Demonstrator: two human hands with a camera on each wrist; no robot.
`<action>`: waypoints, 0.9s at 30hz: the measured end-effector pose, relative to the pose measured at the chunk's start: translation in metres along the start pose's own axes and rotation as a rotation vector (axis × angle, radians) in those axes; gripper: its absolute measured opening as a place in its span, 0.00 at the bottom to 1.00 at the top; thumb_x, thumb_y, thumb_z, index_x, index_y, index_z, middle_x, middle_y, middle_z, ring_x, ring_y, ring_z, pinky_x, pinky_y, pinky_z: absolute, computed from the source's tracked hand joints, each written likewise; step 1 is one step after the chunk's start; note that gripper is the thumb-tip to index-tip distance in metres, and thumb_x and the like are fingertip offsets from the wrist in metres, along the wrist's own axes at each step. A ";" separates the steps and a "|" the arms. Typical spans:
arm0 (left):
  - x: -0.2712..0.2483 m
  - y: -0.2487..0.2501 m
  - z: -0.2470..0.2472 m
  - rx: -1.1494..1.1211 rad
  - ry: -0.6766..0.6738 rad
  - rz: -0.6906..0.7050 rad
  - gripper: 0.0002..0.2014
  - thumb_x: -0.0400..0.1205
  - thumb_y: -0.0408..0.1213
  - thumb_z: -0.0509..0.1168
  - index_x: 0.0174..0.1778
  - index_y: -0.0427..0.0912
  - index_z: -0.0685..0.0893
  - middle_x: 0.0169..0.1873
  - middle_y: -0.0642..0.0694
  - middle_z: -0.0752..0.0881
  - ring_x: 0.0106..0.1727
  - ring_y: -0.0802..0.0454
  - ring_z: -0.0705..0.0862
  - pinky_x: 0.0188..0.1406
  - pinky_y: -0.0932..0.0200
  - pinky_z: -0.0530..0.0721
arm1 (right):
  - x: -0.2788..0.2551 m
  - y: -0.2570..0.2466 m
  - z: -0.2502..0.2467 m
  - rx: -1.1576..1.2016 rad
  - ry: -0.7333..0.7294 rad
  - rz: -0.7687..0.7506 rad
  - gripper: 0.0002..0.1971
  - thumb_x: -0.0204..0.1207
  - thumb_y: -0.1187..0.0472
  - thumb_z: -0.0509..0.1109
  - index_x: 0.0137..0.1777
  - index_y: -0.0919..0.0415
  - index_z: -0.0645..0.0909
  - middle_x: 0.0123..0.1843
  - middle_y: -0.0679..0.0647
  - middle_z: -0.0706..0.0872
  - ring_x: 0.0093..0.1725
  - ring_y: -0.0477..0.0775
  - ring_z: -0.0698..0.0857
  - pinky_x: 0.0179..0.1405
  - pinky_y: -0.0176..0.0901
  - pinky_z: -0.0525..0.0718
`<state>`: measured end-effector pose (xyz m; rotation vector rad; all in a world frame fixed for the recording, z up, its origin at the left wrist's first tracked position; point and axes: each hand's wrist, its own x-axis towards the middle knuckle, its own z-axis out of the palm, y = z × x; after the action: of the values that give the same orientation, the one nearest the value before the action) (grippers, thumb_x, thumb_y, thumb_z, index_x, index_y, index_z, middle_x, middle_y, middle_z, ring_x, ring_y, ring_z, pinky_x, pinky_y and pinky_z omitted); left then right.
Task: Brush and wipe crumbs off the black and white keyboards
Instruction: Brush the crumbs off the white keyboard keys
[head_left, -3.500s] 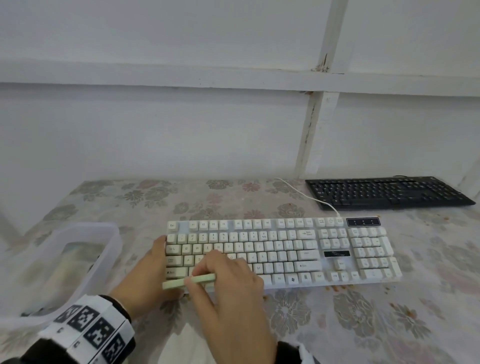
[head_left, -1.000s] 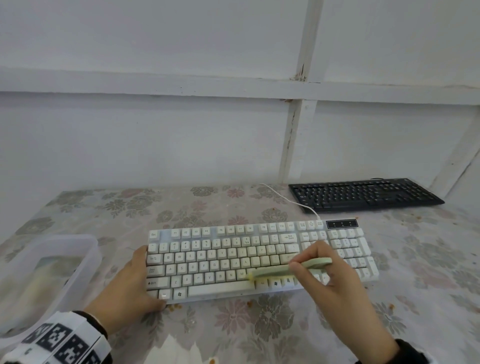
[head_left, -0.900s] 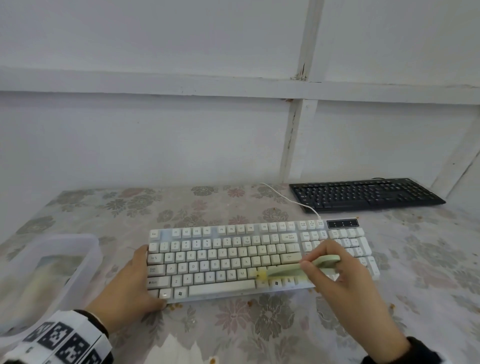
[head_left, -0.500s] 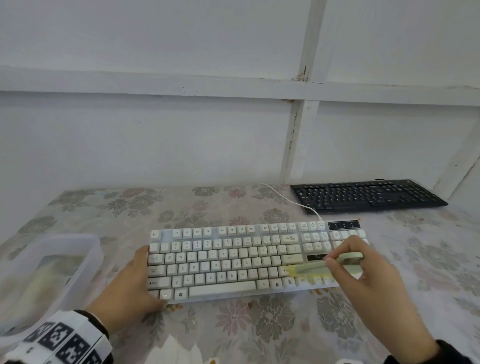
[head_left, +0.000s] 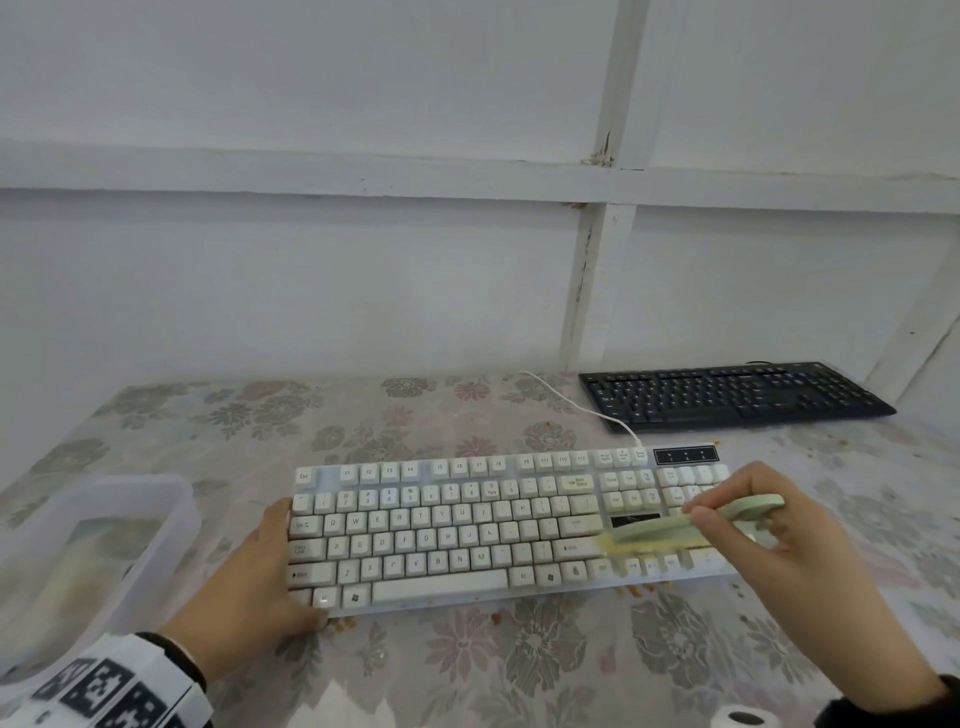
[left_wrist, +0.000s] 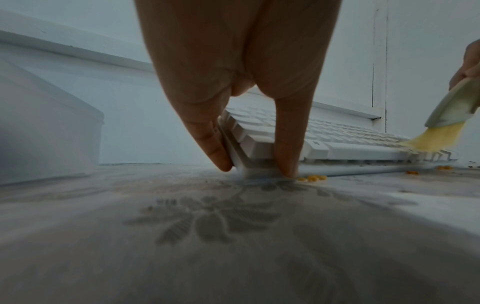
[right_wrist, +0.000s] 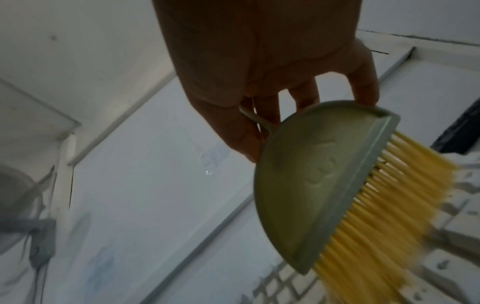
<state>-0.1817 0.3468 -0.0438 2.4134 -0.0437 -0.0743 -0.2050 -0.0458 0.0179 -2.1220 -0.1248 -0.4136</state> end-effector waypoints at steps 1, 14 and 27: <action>0.000 0.000 0.000 -0.003 0.006 0.003 0.44 0.60 0.37 0.78 0.69 0.52 0.61 0.58 0.62 0.74 0.56 0.62 0.79 0.49 0.66 0.81 | 0.000 0.001 0.000 0.026 -0.002 0.015 0.10 0.74 0.65 0.73 0.37 0.49 0.80 0.37 0.47 0.87 0.39 0.52 0.84 0.37 0.44 0.77; 0.000 -0.001 0.000 -0.030 -0.002 -0.004 0.45 0.61 0.33 0.78 0.69 0.53 0.60 0.57 0.65 0.73 0.56 0.64 0.78 0.46 0.70 0.78 | 0.003 0.015 -0.022 -0.070 0.028 -0.004 0.10 0.70 0.43 0.71 0.41 0.47 0.80 0.39 0.46 0.88 0.38 0.68 0.85 0.37 0.50 0.77; 0.000 0.001 0.000 0.006 0.000 -0.050 0.46 0.60 0.34 0.78 0.71 0.50 0.61 0.57 0.59 0.76 0.55 0.61 0.80 0.46 0.67 0.79 | 0.004 0.029 -0.043 -0.159 0.112 -0.014 0.08 0.71 0.46 0.75 0.41 0.45 0.80 0.43 0.39 0.87 0.41 0.50 0.82 0.38 0.40 0.76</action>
<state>-0.1818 0.3460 -0.0434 2.4209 0.0166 -0.0971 -0.2042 -0.0979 0.0178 -2.2486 -0.0428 -0.5657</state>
